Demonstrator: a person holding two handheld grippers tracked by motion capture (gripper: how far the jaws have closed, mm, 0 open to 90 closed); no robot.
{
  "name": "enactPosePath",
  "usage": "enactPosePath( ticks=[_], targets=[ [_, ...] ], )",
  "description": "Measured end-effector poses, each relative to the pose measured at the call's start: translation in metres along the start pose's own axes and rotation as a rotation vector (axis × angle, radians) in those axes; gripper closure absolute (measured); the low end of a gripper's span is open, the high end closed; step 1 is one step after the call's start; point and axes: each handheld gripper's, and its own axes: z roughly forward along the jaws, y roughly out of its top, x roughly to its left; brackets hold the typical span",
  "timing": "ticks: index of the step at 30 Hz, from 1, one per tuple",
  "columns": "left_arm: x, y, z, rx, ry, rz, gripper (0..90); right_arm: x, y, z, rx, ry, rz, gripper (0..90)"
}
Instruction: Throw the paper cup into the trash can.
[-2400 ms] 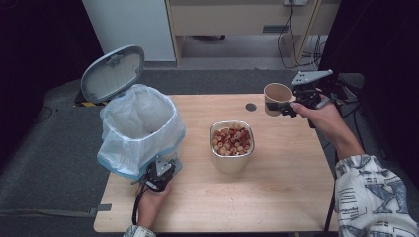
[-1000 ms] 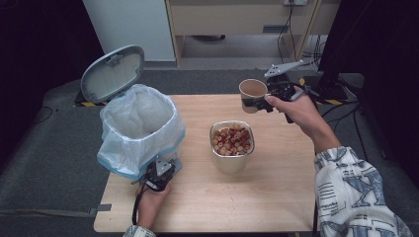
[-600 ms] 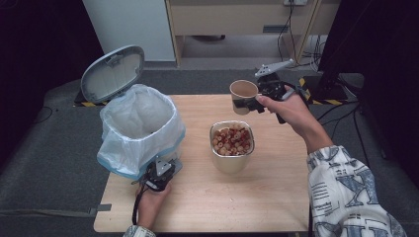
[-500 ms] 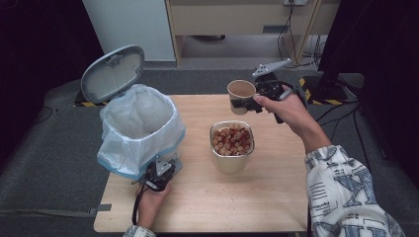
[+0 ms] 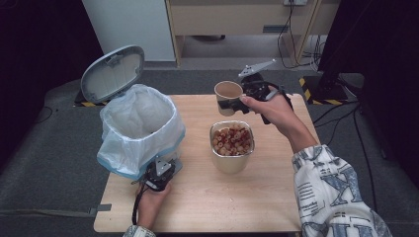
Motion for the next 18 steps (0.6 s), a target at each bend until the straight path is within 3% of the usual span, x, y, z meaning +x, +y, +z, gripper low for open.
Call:
enactPosePath(
  ticks=[8, 18],
  targets=[
    [0.000, 0.000, 0.000, -0.001, 0.000, 0.002, 89.0, 0.011, 0.006, 0.013, 0.002, 0.025, -0.003, 31.8],
    [0.000, 0.000, 0.000, -0.001, 0.000, 0.002, 89.0, 0.018, 0.011, 0.016, -0.006, 0.027, 0.006, 32.1]
  ],
)
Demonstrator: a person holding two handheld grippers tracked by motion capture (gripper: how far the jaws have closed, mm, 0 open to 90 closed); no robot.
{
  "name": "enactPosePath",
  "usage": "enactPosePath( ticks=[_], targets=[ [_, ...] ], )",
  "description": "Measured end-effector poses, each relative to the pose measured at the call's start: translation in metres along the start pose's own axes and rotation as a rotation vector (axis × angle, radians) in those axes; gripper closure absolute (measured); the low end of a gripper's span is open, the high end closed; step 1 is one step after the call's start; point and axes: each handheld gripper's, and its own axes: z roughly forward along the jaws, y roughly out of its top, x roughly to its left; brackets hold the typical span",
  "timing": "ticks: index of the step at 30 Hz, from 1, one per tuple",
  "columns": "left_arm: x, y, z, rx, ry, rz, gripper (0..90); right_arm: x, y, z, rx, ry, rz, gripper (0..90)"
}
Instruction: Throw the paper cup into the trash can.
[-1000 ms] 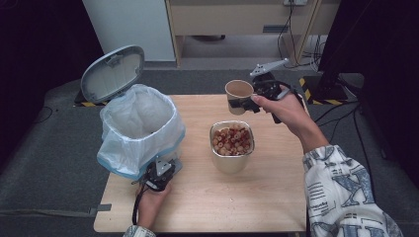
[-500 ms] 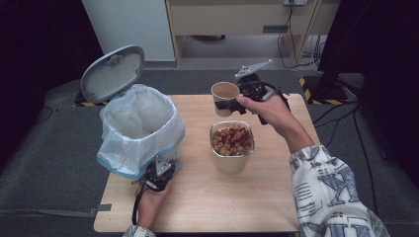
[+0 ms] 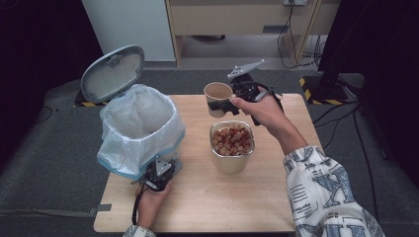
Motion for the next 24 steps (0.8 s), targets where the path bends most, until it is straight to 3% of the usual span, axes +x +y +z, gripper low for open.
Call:
enactPosePath(
  ticks=[24],
  targets=[
    [0.000, 0.000, 0.000, 0.001, 0.000, 0.000, 89.0, 0.036, 0.032, 0.017, -0.023, 0.030, -0.003, 32.1]
  ],
)
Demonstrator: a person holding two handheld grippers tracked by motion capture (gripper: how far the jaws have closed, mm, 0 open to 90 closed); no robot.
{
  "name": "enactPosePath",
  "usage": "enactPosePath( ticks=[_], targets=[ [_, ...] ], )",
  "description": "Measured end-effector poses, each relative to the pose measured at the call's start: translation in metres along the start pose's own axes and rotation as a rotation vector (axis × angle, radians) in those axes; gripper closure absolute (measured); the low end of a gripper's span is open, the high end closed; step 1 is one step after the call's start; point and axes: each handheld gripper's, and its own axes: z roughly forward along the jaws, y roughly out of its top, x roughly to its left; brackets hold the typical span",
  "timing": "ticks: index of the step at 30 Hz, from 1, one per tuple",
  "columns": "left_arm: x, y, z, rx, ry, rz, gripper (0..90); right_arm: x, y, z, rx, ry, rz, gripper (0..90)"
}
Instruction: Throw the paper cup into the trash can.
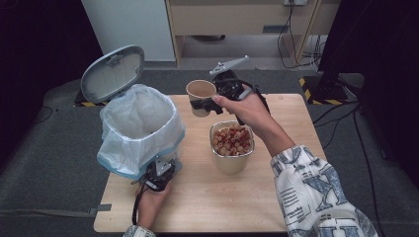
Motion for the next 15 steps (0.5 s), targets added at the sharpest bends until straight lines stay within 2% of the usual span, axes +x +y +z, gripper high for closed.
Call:
enactPosePath(
  ticks=[15],
  targets=[
    [0.000, 0.000, 0.000, 0.000, 0.001, 0.000, 89.0, 0.019, 0.022, 0.020, -0.008, 0.010, -0.019, 32.1]
  ],
)
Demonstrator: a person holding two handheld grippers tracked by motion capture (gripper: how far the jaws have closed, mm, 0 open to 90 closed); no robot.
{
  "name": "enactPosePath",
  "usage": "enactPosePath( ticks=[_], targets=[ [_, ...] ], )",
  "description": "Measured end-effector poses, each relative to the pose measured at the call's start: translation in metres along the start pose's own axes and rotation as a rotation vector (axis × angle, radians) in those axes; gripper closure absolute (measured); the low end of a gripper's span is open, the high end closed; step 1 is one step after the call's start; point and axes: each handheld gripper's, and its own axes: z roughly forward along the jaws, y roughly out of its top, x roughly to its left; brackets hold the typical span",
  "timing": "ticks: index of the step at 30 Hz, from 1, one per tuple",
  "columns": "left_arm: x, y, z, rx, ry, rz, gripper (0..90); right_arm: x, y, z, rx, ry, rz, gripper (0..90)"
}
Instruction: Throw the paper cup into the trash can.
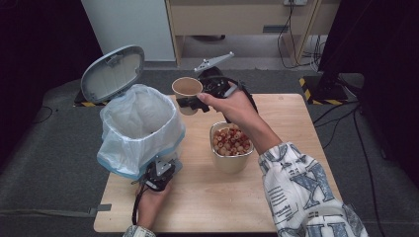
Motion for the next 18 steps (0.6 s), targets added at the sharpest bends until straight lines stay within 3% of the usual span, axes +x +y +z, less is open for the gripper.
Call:
enactPosePath(
  ticks=[18],
  targets=[
    [0.000, 0.000, 0.000, 0.001, 0.000, -0.001, 89.0, 0.017, 0.017, 0.026, -0.010, 0.016, -0.018, 32.1]
  ],
)
